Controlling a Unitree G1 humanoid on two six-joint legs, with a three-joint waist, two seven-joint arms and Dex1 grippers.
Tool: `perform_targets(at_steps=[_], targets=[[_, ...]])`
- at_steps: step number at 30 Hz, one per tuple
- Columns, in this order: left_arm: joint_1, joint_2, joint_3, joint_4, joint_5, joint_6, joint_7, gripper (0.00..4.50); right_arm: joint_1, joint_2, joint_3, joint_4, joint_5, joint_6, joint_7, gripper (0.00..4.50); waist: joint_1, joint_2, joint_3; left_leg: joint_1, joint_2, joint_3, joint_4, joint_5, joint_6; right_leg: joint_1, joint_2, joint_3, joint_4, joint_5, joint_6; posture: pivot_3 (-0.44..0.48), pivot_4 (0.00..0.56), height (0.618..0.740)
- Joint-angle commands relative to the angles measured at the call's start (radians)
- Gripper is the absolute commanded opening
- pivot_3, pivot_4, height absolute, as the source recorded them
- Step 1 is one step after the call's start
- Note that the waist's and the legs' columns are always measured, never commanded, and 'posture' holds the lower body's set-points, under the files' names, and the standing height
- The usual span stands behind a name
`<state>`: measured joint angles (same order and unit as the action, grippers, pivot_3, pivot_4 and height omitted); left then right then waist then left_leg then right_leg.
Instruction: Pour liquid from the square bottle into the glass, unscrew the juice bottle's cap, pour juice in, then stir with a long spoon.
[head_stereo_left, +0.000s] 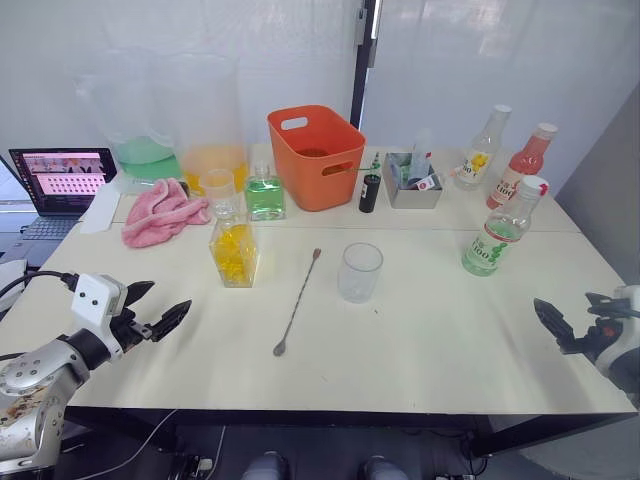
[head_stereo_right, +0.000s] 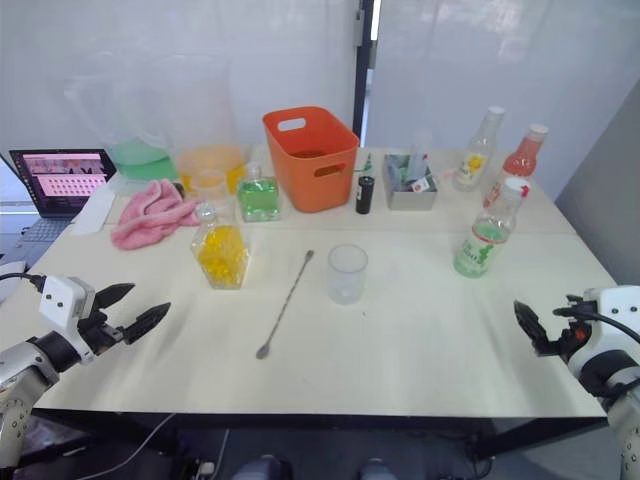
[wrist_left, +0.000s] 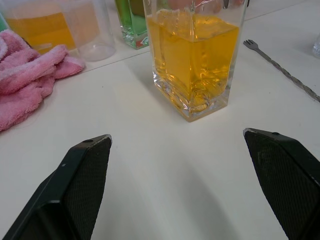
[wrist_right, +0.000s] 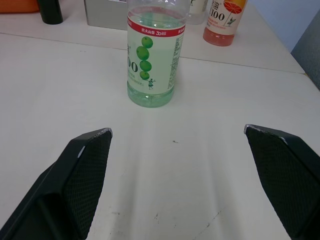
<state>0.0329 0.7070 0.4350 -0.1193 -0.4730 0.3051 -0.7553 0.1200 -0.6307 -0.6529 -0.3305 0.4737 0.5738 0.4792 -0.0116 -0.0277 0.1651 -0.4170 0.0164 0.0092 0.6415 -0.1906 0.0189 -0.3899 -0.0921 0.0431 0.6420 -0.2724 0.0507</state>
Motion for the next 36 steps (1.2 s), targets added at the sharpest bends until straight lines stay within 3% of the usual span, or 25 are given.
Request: perform_targets(at_steps=[1,5,9,13,19,28,36], targets=[[0.015,-0.003,0.028,-0.025,-0.008,-0.015,0.003,4.47,-0.027,-0.017,-0.007,-0.029,0.024,-0.010,0.006,4.50,0.000,0.000,0.000,0.000,0.000,0.000,0.000,0.000,0.000,0.000,0.000,0.000,0.000,0.000,0.000,0.000,0.150,0.739],[0.079,-0.084,0.064,-0.103,-0.059,0.034,0.080,4.47,-0.081,-0.033,0.048,-0.080,0.103,0.001,0.084,4.50,-0.008,0.000,0.000,0.000,0.001,0.001,-0.001,0.000,0.000,-0.001,-0.001,0.001,0.000,0.000,0.000,0.000,0.150,0.739],[0.103,-0.170,0.030,-0.216,-0.071,0.099,0.196,4.47,-0.138,-0.081,0.107,-0.102,0.195,0.028,0.187,4.50,0.000,0.000,0.000,0.000,0.000,0.000,-0.001,0.000,0.000,0.000,-0.001,0.001,0.000,0.000,0.000,0.000,0.150,0.739],[0.047,-0.287,-0.015,-0.301,-0.055,0.171,0.384,4.47,-0.191,-0.159,0.185,-0.116,0.295,0.068,0.343,4.50,0.013,0.000,0.000,0.000,-0.001,0.000,0.000,0.000,0.001,0.001,-0.002,0.000,-0.002,0.001,0.001,0.000,0.150,0.739],[-0.091,-0.361,-0.175,-0.365,0.039,0.253,0.542,4.47,-0.198,-0.261,0.228,-0.095,0.376,0.096,0.532,4.50,0.028,-0.001,0.001,-0.003,-0.002,-0.002,0.002,0.000,0.001,0.001,0.001,-0.001,-0.002,0.001,0.002,0.000,0.150,0.739],[-0.328,-0.419,-0.311,-0.289,0.198,0.378,0.731,4.47,-0.195,-0.285,0.202,-0.091,0.388,0.092,0.576,4.50,0.022,-0.002,0.001,-0.003,-0.004,-0.002,0.003,0.000,0.001,0.001,0.004,0.000,-0.001,0.001,0.003,0.000,0.150,0.739],[-0.453,-0.438,-0.345,-0.085,0.296,0.342,0.765,4.47,-0.168,-0.269,0.178,-0.126,0.384,0.088,0.531,4.50,0.025,-0.002,0.001,-0.004,-0.004,-0.002,0.003,0.000,0.001,0.001,0.004,-0.001,-0.001,0.001,0.003,0.000,0.150,0.739]])
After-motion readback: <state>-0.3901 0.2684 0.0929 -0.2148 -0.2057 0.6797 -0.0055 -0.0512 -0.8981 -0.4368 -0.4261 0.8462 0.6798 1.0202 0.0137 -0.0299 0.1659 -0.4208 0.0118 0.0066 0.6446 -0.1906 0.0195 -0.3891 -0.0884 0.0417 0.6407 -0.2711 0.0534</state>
